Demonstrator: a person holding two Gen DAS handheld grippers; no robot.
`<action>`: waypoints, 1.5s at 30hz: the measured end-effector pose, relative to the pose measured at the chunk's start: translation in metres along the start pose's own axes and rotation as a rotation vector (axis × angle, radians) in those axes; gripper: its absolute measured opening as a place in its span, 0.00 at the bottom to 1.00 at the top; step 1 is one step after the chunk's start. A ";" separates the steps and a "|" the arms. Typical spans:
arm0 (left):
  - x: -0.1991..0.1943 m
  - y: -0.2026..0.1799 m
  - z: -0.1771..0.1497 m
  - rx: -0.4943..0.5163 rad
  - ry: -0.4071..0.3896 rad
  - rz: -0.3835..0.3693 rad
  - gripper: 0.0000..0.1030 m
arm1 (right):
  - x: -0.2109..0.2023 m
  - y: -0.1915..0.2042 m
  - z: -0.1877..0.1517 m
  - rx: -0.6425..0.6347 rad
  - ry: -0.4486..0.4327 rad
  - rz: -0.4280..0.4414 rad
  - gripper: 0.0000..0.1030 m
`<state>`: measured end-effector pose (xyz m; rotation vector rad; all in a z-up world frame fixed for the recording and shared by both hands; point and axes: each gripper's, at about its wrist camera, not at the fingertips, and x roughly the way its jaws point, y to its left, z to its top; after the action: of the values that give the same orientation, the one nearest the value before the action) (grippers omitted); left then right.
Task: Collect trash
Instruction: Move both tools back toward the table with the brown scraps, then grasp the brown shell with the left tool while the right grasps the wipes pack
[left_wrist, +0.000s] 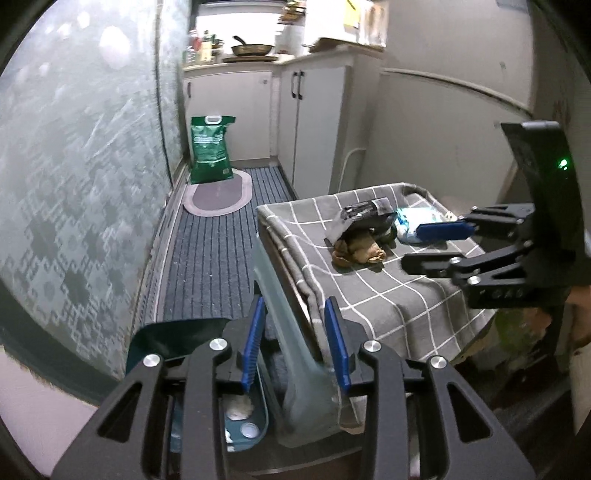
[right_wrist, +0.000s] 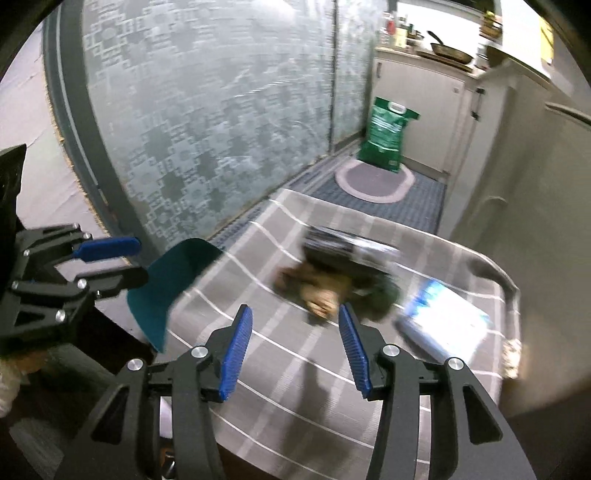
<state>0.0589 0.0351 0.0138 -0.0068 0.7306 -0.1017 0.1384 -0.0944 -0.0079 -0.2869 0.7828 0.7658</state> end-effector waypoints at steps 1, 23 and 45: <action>0.003 -0.002 0.003 0.010 0.006 -0.007 0.35 | -0.001 -0.005 -0.003 0.006 0.001 -0.005 0.48; 0.090 -0.042 0.024 0.266 0.118 -0.033 0.42 | -0.007 -0.061 -0.034 0.007 0.022 -0.045 0.58; 0.097 -0.040 0.030 0.162 0.116 -0.119 0.22 | 0.010 -0.094 -0.029 -0.123 0.045 -0.094 0.74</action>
<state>0.1470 -0.0143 -0.0266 0.1111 0.8364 -0.2761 0.1948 -0.1697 -0.0383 -0.4496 0.7606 0.7219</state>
